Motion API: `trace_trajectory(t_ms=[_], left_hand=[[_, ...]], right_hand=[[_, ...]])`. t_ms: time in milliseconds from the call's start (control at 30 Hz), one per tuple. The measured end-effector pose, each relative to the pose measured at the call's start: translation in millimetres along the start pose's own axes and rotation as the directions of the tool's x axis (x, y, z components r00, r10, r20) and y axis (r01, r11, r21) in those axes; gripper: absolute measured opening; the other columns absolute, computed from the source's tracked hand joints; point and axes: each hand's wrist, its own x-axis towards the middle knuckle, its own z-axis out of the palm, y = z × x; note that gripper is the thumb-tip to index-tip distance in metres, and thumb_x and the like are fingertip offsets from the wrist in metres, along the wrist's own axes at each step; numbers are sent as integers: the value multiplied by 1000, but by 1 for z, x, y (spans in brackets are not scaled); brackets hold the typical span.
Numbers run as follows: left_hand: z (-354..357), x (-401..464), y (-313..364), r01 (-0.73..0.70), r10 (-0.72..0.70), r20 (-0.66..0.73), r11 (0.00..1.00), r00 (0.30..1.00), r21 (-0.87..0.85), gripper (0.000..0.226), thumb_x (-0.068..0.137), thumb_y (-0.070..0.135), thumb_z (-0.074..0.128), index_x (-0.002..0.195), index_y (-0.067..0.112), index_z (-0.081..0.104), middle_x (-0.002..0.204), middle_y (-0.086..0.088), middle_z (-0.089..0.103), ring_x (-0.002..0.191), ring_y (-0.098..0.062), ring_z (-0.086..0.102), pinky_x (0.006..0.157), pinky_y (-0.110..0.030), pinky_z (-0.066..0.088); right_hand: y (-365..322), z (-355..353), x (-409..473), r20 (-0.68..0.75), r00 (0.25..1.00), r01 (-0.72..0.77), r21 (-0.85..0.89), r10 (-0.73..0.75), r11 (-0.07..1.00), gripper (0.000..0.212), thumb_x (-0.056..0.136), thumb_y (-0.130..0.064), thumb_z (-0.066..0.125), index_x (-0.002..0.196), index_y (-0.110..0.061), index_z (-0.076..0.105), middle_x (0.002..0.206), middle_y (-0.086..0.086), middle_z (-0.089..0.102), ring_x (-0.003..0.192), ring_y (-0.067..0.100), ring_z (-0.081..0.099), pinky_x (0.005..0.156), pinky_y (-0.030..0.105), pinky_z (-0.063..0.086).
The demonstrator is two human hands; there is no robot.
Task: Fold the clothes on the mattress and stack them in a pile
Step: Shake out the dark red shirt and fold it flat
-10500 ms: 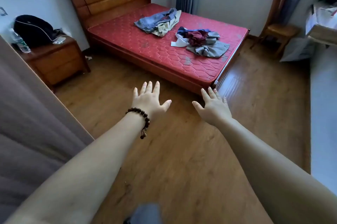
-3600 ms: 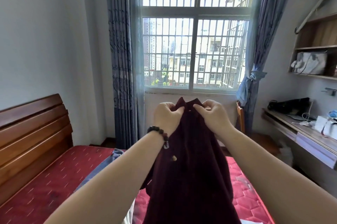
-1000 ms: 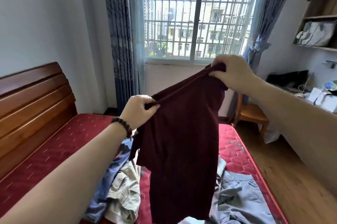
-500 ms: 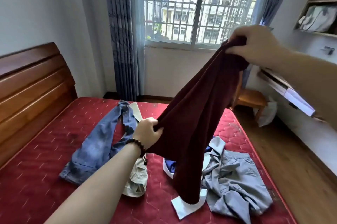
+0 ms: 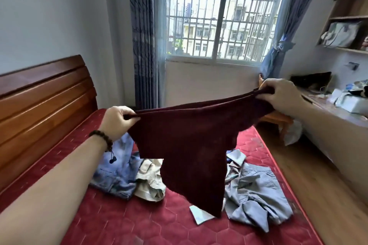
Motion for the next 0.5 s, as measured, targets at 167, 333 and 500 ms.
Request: trace_trajectory(t_ms=[167,333,500], left_hand=[[-36,-83,10,27,-28,-17,999,999,-33,5,76,9,80,76,8,74,76,-3,71,67,-5,60,65,-7,42],[-71,-176,21,124,-124,1,992,992,-23,16,74,1,79,82,13,70,77,-6,69,64,8,59,67,-5,41],[-112,-214,24,247,-233,137,964,963,-100,32,78,1,75,107,13,66,75,-7,61,67,-14,55,67,-23,46]], right_hand=[[-24,-8,-76,-84,996,-23,139,35,990,13,75,-11,78,84,-9,69,77,2,63,76,19,57,67,19,31],[-57,-17,-147,-5,1000,-3,189,4,982,19,74,-7,79,90,-7,68,81,5,65,79,22,59,66,16,33],[-83,-35,-169,101,995,-27,267,-1,963,28,75,-9,78,103,-9,71,94,10,70,77,0,60,77,8,41]])
